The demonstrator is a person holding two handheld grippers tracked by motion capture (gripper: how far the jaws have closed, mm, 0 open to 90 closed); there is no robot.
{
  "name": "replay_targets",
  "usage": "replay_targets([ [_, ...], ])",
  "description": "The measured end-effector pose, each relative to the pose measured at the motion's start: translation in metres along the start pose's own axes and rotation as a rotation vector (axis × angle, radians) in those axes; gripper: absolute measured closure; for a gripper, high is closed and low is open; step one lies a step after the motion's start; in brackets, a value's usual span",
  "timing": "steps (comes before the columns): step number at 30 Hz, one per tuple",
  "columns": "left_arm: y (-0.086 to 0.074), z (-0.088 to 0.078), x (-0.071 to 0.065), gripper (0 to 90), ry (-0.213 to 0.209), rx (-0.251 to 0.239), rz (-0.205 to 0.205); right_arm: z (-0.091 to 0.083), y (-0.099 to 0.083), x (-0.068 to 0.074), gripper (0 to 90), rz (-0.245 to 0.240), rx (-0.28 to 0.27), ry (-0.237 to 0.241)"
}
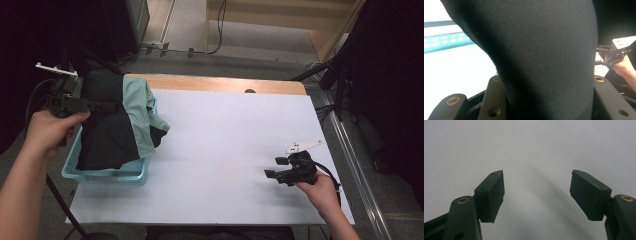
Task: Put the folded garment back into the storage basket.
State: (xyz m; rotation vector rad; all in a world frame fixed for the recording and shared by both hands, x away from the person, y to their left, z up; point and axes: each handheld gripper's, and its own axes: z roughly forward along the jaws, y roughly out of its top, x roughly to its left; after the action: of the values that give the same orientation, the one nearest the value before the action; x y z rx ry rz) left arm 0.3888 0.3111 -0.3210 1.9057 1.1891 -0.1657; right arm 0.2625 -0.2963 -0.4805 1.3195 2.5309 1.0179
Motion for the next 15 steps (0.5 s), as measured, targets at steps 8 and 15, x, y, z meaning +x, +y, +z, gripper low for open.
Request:
replay_targets([
  [8, -0.008, -0.017, 0.008, 56.7, 0.009, -0.022, -0.02, 0.0, 0.0, 0.0, 26.3, 0.0, 0.002, -0.001],
  [15, -0.015, -0.028, 0.013, 56.6, 0.027, -0.026, -0.028, 0.0, 0.0, 0.0, 26.3, 0.005, 0.001, 0.0],
])
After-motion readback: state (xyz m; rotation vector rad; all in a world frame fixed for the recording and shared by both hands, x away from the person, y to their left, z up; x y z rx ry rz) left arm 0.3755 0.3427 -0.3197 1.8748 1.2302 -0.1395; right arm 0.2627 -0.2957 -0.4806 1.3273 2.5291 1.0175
